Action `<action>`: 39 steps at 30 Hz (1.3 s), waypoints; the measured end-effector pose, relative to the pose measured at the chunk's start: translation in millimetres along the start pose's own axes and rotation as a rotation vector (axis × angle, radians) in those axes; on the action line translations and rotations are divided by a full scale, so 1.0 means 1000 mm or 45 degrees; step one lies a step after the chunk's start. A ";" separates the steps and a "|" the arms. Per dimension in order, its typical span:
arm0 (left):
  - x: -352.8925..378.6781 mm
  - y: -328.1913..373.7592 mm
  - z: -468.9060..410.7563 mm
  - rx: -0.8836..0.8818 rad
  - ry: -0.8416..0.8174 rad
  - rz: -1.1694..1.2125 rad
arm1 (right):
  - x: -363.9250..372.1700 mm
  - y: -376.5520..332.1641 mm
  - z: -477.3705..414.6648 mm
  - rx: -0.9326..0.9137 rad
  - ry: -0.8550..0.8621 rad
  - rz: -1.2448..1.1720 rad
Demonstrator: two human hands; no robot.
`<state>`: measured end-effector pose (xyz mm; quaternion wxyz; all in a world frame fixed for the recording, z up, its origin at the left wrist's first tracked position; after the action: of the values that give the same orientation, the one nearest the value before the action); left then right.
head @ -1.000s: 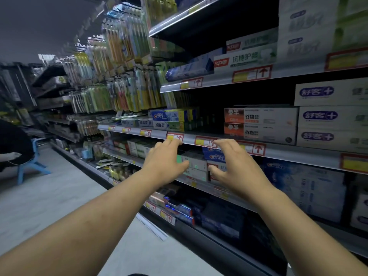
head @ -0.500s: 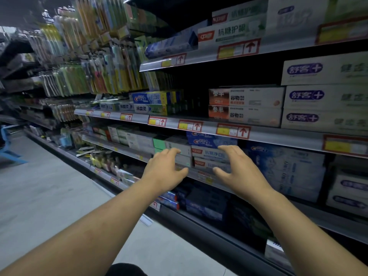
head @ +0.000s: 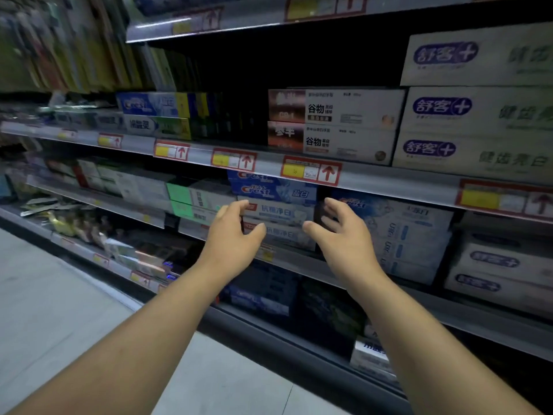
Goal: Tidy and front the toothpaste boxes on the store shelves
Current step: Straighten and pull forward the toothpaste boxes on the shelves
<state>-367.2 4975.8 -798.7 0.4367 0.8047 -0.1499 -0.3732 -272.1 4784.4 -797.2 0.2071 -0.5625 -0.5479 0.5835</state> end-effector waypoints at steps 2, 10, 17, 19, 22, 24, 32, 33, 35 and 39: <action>0.002 -0.008 -0.008 -0.012 0.055 0.101 | 0.004 0.004 -0.005 0.024 0.003 0.013; -0.014 -0.034 -0.046 -0.103 0.243 0.431 | 0.015 0.010 -0.026 -0.011 0.022 0.145; -0.017 -0.042 -0.069 -0.172 0.196 0.660 | 0.033 0.007 -0.045 0.018 0.004 0.012; -0.015 -0.040 -0.072 -0.180 0.156 0.714 | 0.036 0.008 -0.050 0.039 0.009 -0.031; -0.011 -0.039 -0.075 -0.167 0.120 0.724 | 0.042 0.008 -0.052 0.019 0.047 -0.005; -0.014 -0.041 -0.077 -0.171 0.148 0.695 | 0.044 0.008 -0.051 0.024 0.071 0.027; -0.019 -0.064 -0.094 -0.302 0.213 0.775 | 0.043 0.006 -0.050 -0.030 0.043 -0.017; -0.016 -0.065 -0.095 -0.306 0.186 0.779 | 0.044 0.004 -0.050 -0.034 0.021 -0.005; -0.011 -0.064 -0.097 -0.290 0.146 0.774 | 0.047 0.002 -0.050 -0.034 -0.015 0.024; -0.012 -0.057 -0.095 -0.276 0.166 0.775 | 0.046 0.000 -0.052 -0.052 -0.041 0.003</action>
<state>-310.7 5072.1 -807.3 0.6200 0.6940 -0.3145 -0.1871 -239.3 4845.0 -805.2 0.1862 -0.5577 -0.5623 0.5815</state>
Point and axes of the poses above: each hand's wrist, its own z-axis away from the middle knuckle, its own x-axis out of the palm, y = z × x, the point moved 7 cm from there along -z, towards the middle knuckle, and after that the axes turned 10 degrees about z, right-handed, at the moved point
